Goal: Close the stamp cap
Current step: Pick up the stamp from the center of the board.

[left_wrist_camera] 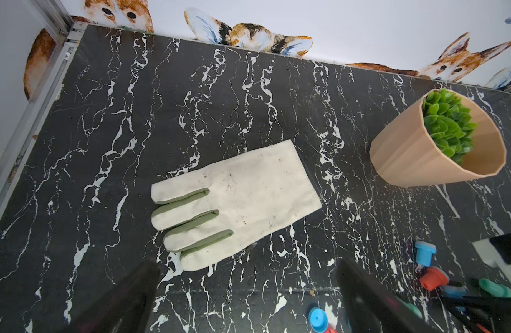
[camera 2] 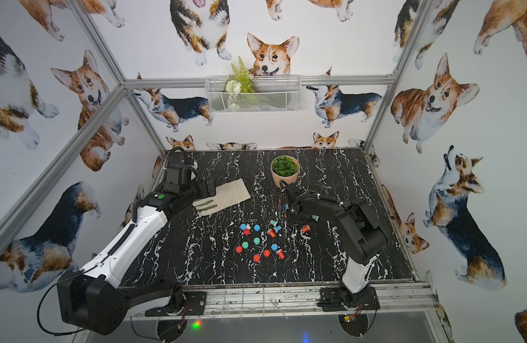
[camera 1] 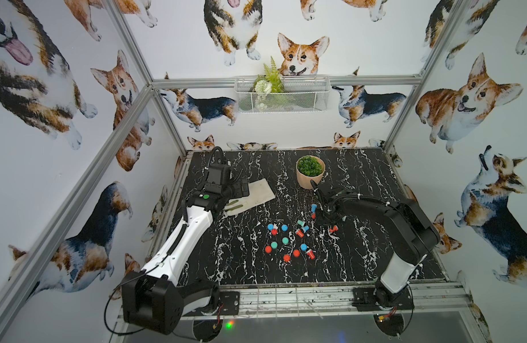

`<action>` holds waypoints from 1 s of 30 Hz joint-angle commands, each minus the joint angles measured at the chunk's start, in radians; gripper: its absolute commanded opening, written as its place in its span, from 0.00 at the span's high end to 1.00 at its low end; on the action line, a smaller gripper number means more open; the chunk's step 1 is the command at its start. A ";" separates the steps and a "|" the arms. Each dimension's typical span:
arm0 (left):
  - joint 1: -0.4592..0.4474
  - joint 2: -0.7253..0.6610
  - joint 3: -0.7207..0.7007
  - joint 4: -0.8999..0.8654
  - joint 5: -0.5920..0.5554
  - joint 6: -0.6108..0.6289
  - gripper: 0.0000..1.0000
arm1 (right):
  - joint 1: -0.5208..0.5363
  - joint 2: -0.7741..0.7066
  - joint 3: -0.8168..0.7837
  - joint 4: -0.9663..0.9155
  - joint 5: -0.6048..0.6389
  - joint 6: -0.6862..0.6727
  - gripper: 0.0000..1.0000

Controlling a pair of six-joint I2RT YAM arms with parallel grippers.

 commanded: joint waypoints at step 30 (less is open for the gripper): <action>-0.191 0.104 0.189 -0.184 0.145 -0.036 0.06 | 0.016 -0.564 -0.244 0.277 -0.345 -0.474 0.86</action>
